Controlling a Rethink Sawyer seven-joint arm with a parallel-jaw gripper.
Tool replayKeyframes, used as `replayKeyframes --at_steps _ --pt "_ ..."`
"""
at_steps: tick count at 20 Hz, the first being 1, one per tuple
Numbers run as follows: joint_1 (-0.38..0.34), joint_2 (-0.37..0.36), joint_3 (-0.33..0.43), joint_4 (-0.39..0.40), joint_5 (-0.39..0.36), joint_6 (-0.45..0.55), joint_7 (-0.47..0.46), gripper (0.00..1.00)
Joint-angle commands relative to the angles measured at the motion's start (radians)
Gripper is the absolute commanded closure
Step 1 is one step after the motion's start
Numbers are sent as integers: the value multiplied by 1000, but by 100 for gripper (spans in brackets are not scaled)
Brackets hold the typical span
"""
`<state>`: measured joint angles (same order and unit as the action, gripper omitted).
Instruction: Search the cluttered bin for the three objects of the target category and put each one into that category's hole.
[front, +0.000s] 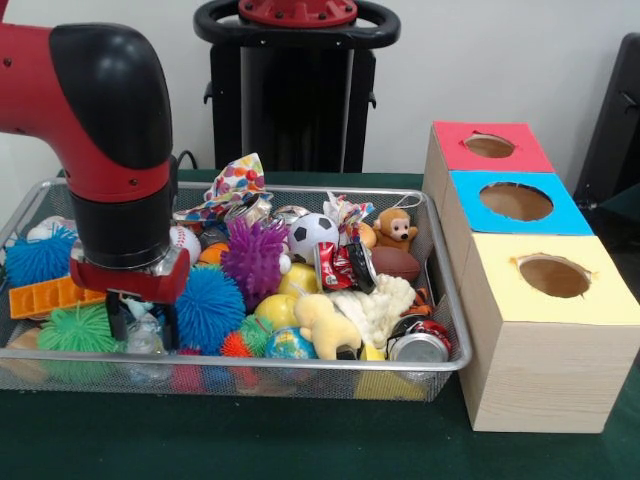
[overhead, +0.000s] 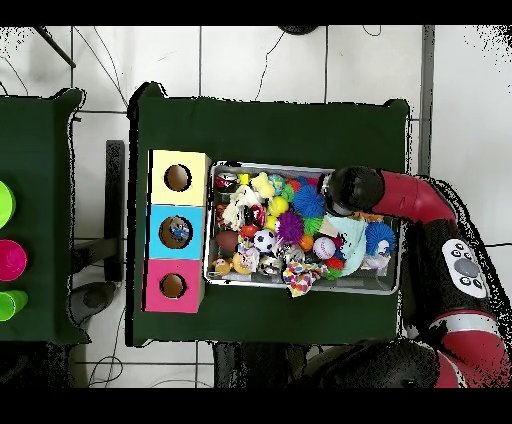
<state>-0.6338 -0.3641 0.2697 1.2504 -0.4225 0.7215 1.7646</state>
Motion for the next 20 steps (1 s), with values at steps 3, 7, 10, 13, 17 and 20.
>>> replayKeyframes --at_steps 3,7,10,13,17,20 --pt "19 57 31 131 32 -63 78 0" --pt "19 68 31 132 30 -85 85 0" --pt "22 83 25 129 19 -116 92 0" --pt "23 93 23 130 14 -138 95 0" --pt "24 89 21 140 13 -158 90 0" --pt "23 86 21 148 12 -177 93 100"
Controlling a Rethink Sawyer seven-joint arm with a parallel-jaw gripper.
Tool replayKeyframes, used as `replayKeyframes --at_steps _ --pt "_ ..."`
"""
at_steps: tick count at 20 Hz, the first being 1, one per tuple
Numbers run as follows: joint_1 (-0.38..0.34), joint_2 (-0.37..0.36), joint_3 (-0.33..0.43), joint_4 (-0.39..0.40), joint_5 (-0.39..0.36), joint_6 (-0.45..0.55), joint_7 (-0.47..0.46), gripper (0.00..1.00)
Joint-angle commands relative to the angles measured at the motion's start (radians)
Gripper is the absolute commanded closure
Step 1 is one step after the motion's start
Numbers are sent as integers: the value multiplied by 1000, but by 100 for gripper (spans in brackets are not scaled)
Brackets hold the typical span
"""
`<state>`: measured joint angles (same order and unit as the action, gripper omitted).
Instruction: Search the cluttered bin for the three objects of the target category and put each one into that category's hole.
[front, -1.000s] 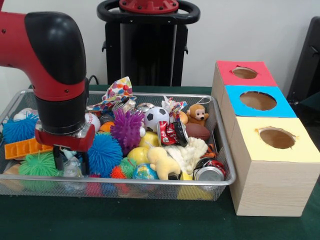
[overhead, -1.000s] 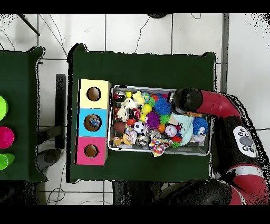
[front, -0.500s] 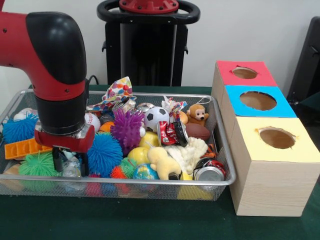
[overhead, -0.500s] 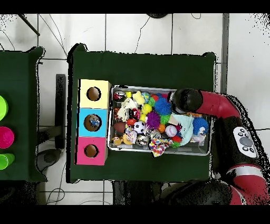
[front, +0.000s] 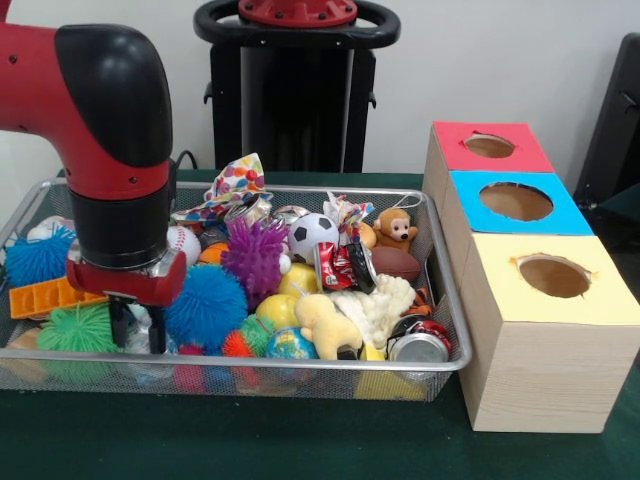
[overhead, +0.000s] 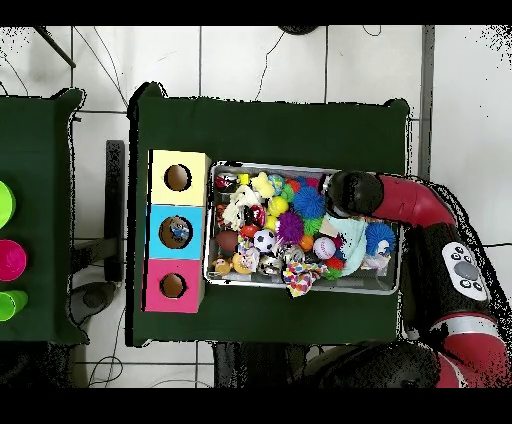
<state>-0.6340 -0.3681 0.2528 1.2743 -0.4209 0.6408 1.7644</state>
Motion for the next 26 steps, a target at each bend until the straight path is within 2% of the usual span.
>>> replayKeyframes --at_steps 1,11,26 --pt "22 89 39 127 14 -96 91 100" --pt "24 87 36 119 26 -70 80 100" --pt "94 -4 -36 82 105 129 101 100"
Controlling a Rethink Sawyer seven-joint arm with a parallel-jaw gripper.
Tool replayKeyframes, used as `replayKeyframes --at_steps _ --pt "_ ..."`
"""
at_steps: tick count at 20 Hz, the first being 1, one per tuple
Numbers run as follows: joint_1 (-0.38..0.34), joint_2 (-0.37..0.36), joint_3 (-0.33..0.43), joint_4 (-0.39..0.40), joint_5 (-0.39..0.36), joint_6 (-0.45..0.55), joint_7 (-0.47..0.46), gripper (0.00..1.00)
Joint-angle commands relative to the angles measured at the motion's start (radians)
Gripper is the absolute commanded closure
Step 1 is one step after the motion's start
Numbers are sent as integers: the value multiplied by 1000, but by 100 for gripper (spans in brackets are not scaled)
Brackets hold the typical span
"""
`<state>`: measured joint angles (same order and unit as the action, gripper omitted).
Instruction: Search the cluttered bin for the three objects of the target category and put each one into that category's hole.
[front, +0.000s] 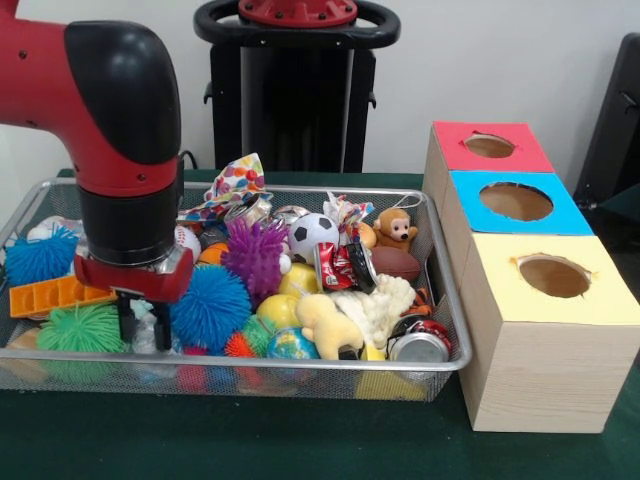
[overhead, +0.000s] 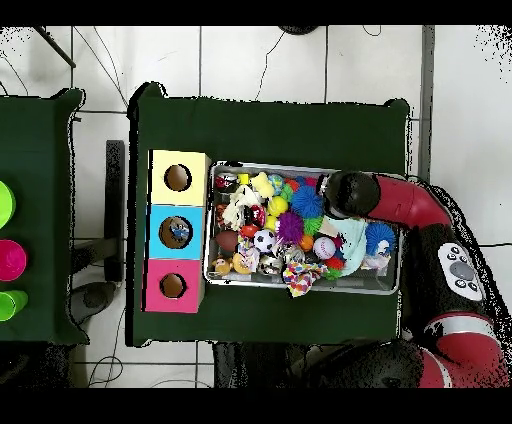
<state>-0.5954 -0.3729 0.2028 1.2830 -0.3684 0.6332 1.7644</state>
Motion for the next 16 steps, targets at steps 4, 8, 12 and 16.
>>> replayKeyframes --at_steps 4,8,12,16 --pt "76 -10 -6 61 71 163 101 100" --pt "93 -13 -25 53 86 181 101 100" --pt "106 -37 -42 71 99 203 102 100" --pt "119 -62 -54 73 119 241 97 100"
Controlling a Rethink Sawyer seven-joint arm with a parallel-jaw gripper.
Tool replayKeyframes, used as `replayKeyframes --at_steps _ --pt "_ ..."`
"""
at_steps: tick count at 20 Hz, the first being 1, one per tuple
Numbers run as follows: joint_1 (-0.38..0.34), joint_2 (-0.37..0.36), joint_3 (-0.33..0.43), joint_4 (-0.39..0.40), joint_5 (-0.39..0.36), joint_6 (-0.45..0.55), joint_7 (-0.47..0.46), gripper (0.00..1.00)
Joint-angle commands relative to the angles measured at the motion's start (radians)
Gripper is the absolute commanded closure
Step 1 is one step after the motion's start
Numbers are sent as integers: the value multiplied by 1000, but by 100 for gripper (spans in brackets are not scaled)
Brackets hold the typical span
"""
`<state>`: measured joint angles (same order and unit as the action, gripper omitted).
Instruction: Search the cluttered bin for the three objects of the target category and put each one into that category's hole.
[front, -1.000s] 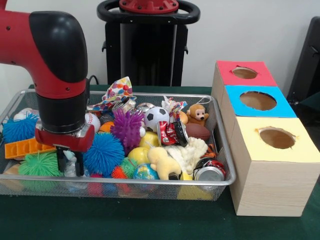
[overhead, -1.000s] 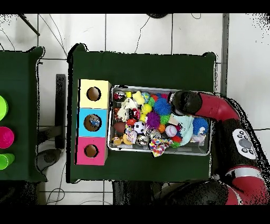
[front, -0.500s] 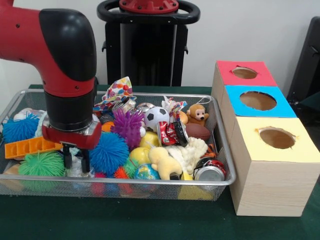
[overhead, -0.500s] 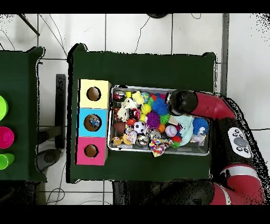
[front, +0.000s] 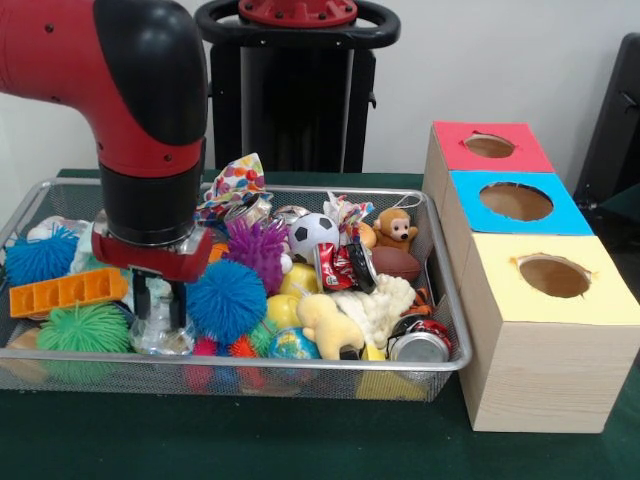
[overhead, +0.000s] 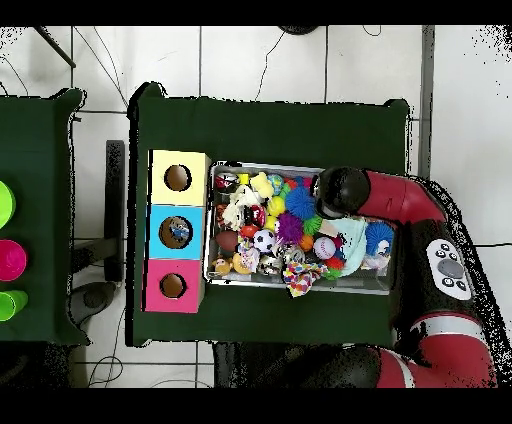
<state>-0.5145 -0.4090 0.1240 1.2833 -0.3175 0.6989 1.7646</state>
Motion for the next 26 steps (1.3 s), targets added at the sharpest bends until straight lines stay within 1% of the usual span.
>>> replayKeyframes --at_steps 1,5,7,10,13,21,26 --pt "40 -32 23 78 73 178 96 100" --pt "47 -47 14 90 92 180 98 100" --pt "50 -55 12 91 86 137 91 100" --pt "60 -70 1 103 85 100 101 100" --pt "70 -84 -8 98 81 93 97 100" --pt "100 -104 -28 63 110 185 113 100" --pt "122 -129 -39 22 130 275 115 100"
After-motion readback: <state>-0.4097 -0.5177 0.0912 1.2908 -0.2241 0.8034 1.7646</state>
